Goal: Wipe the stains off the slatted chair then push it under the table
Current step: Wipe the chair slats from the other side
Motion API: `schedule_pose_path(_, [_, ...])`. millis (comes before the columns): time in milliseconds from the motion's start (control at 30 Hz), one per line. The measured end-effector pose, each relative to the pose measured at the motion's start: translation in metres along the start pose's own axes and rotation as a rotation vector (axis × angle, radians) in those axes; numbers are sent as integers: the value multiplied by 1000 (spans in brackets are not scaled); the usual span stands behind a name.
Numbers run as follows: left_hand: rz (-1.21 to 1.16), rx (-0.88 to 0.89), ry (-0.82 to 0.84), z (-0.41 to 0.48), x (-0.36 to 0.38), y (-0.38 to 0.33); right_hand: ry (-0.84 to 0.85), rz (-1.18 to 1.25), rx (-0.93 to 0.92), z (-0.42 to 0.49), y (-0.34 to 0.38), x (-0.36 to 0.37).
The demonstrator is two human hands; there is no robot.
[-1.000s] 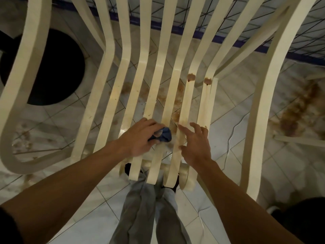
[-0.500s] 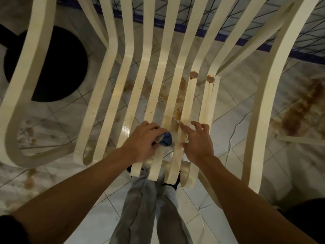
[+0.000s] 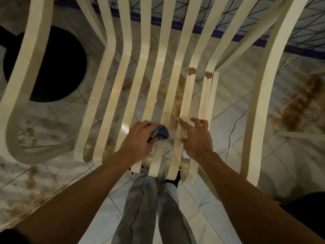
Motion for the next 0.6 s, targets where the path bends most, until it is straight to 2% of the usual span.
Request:
schedule_pose_path(100, [37, 36, 46, 1, 4, -7, 4, 2, 5, -1, -2, 0])
schedule_pose_path(267, [111, 179, 262, -64, 16, -19, -10, 18, 12, -3, -2, 0])
schedule_pose_path(333, [115, 200, 280, -69, 16, -20, -21, 29, 11, -2, -1, -1])
schedule_pose_path(433, [101, 187, 198, -34, 11, -16, -40, 45, 11, -1, 0, -2])
schedule_pose_path(600, [206, 90, 13, 58, 4, -11, -47, 48, 13, 0, 1, -1])
Point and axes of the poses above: each hand's wrist, its own z-axis towards the middle knuckle, its own x-axis out of the palm, y = z × x, the point moved 4 cm from there along z, towards the middle knuckle, and after that the axes turned 8 degrees about -z, right-handed, at the moved point
